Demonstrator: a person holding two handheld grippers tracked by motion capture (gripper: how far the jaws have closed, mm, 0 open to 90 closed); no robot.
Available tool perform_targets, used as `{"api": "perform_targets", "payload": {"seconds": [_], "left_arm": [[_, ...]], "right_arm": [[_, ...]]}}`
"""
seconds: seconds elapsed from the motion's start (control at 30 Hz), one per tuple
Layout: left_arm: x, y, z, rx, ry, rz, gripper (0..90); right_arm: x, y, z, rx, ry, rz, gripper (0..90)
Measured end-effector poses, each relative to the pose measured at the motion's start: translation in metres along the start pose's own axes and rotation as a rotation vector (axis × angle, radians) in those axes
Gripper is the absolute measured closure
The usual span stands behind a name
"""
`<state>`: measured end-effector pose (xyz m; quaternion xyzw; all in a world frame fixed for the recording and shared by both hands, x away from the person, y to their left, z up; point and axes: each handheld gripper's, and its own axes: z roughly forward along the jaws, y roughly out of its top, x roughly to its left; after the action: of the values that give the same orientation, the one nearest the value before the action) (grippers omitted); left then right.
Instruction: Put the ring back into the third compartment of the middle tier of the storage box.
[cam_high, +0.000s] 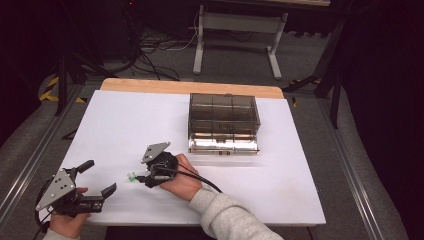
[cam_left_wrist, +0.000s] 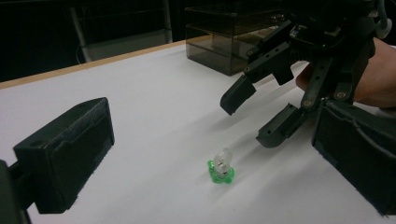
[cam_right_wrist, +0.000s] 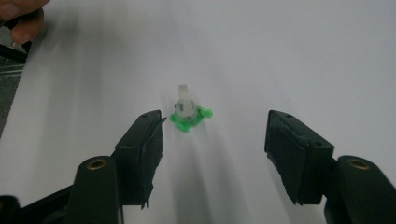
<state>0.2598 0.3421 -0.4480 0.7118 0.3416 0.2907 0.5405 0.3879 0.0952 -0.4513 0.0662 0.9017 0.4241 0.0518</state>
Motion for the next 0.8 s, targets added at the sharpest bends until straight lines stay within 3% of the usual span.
{"api": "perform_targets", "payload": {"seconds": [0.43, 0.8], "left_arm": [[0.000, 0.000, 0.000, 0.002, -0.005, -0.007, 0.1], [0.001, 0.001, 0.001, 0.008, -0.008, 0.004, 0.2]], "right_arm": [[0.003, 0.001, 0.016, 0.004, 0.019, 0.003, 39.3], [0.006, 0.003, 0.030, -0.004, 0.040, 0.010, 46.1]]}}
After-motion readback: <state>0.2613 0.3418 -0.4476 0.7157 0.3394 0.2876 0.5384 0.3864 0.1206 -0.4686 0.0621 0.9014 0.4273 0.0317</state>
